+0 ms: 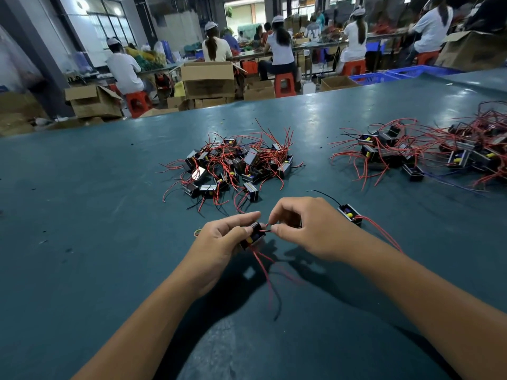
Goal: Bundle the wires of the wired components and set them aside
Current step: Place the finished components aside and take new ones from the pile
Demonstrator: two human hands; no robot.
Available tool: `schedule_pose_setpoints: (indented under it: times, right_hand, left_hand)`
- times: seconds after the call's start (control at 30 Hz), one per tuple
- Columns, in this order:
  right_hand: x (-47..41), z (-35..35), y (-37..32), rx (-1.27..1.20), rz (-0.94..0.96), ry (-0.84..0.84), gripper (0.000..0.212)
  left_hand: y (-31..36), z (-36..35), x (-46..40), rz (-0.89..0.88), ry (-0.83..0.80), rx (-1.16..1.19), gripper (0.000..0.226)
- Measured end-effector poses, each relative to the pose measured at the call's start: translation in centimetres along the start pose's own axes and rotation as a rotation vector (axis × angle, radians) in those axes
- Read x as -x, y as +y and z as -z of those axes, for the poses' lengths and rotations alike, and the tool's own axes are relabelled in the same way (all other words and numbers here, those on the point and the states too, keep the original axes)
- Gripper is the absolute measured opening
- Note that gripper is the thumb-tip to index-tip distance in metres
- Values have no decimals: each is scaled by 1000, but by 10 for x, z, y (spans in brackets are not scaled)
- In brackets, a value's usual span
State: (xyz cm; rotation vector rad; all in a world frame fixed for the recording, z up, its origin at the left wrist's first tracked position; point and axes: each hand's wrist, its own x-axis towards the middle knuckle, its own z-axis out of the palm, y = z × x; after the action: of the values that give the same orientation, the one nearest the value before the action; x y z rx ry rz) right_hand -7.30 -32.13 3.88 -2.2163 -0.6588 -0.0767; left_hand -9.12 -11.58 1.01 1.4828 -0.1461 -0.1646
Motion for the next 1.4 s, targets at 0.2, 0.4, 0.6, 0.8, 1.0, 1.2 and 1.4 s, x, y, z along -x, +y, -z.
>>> schedule_pose_setpoints:
  times: [0.2, 0.4, 0.6, 0.8, 1.0, 1.2, 1.4]
  right_hand:
    - [0, 1, 1, 24, -99, -129, 18]
    - [1, 0, -2, -86, -152, -125, 21]
    - [1, -1, -7, -381, -292, -138, 25]
    - [5, -3, -13, -837, -538, -326, 23]
    - [5, -5, -9, -847, -538, -323, 21]
    - [3, 0, -5, -683, -409, -200, 14]
    - [3, 7, -3, -506, -337, -162, 9]
  left_hand:
    - [0, 3, 0, -1, 1, -79, 17]
    - [0, 6, 0, -7, 13, -103, 15]
    - [-1, 5, 1, -52, 55, -138, 18]
    - [3, 3, 2, -151, 85, -140, 21]
    - [6, 5, 3, -181, 104, -143, 21]
    - [6, 8, 2, -154, 104, -181, 19]
    - [8, 18, 2, -51, 28, -339, 18]
